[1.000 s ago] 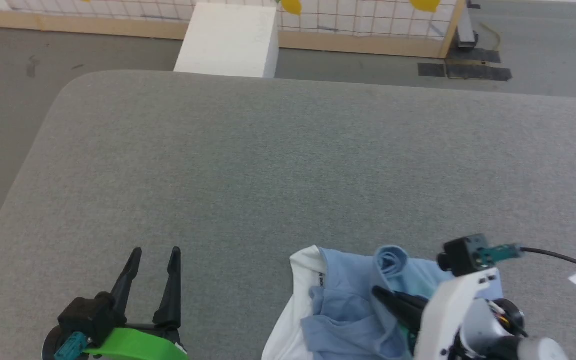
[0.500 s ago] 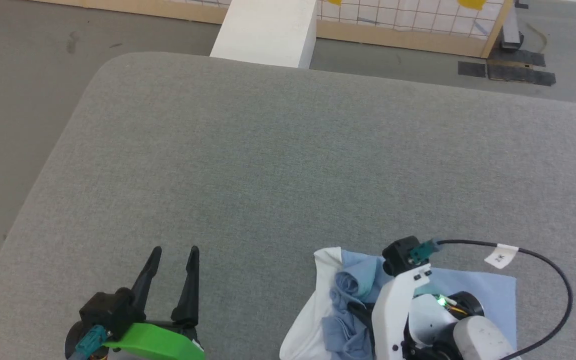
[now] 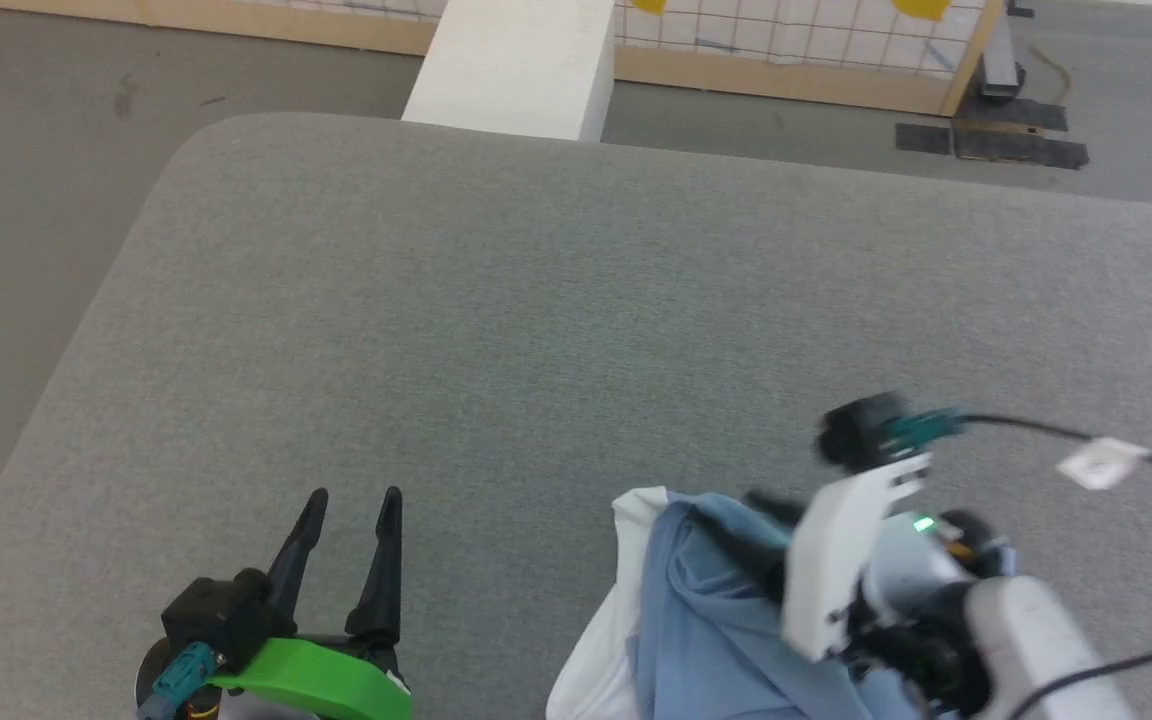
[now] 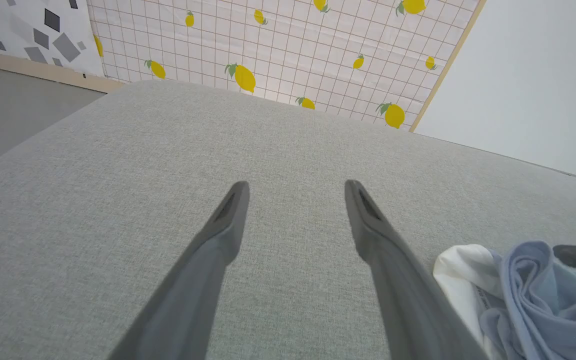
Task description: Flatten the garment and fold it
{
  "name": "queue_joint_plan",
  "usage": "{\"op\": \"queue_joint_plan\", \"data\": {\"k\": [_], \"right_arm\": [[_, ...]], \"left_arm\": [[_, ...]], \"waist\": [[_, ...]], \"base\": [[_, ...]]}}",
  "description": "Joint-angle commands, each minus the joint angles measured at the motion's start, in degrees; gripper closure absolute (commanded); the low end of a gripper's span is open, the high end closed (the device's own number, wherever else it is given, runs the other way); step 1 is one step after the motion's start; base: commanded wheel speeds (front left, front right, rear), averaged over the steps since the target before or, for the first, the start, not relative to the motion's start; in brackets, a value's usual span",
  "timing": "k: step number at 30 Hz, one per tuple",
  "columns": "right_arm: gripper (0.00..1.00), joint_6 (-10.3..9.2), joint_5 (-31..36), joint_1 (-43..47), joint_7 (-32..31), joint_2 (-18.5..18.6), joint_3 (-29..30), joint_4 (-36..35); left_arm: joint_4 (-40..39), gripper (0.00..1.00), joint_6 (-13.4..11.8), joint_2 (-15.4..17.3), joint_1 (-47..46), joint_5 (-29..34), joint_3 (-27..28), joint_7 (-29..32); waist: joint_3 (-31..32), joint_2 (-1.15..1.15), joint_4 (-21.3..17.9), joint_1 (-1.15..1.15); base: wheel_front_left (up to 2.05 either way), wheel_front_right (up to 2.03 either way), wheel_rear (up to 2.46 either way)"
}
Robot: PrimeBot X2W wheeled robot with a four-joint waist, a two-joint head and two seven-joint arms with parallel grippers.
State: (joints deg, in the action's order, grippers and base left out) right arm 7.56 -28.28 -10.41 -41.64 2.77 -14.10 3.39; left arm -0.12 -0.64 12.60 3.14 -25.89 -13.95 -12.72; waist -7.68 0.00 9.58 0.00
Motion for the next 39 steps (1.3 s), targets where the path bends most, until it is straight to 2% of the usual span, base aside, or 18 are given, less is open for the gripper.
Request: {"op": "queue_joint_plan", "data": {"k": [1, 9, 15, 22, 34, 35, 36, 37, 39], "right_arm": [[0.00, -0.08, 0.5, 1.1, 0.8, 0.1, 2.8, -2.7], [0.00, -0.08, 6.6, 10.2, 5.0, 1.5, 17.8, -15.3], [0.00, -0.08, 5.8, 19.1, 4.2, 0.6, 23.4, -18.7], [0.00, -0.08, 4.9, 22.0, 4.3, 0.2, 22.4, -15.1], [0.00, -0.08, 2.6, 17.8, 5.9, 0.1, 21.7, -1.8], [0.46, -0.08, 3.0, 17.3, 6.1, 0.1, 21.6, -0.6], [0.67, -0.08, 2.7, 16.9, 6.6, 0.1, 21.9, 0.3], [1.00, -0.08, 2.7, 16.6, 7.0, 0.1, 22.0, 1.3], [1.00, -0.08, 2.9, 16.4, 7.0, 0.1, 21.8, 2.0]], "left_arm": [[-0.2, 0.00, -0.2, 0.4, -0.4, -0.1, 0.2, -0.3], [-1.7, 0.00, -1.0, 1.5, 0.1, 0.0, 0.9, 0.0], [-3.1, 0.00, -1.7, 2.0, 0.7, -0.2, 1.3, 0.4], [-3.8, 0.00, -2.0, 2.7, 0.8, -0.4, 1.5, 1.0], [-4.5, 0.00, -1.8, 3.7, 0.1, -0.5, 0.7, 2.6], [-4.4, 0.00, -1.7, 3.8, 0.0, -0.5, 0.5, 2.7], [-4.4, 0.00, -1.7, 3.8, 0.0, -0.5, 0.5, 2.8], [-4.3, 0.00, -1.7, 3.9, 0.1, -0.6, 0.4, 2.8], [-4.3, 0.00, -1.7, 4.0, 0.2, -0.6, 0.4, 2.9]], "waist": [[0.0, 0.00, -1.5, 0.00], [-0.3, 0.00, -5.3, 0.00], [-1.2, 0.00, -7.5, 0.00], [-1.7, 0.00, -8.3, 0.00], [-2.0, 0.00, -5.8, 0.00], [-1.9, 0.00, -5.6, 0.00], [-1.8, 0.00, -5.5, 0.00], [-1.5, 0.00, -5.3, 0.00], [-1.1, 0.00, -5.2, 0.00]], "base": [[0.00, 0.00, 0.00], [0.00, 0.00, 0.00], [0.00, 0.00, 0.00], [0.00, 0.00, 0.00], [0.00, 0.00, 0.00], [0.00, 0.00, 0.00], [0.00, 0.00, 0.00], [0.00, 0.00, 0.00], [0.00, 0.00, 0.00]]}}
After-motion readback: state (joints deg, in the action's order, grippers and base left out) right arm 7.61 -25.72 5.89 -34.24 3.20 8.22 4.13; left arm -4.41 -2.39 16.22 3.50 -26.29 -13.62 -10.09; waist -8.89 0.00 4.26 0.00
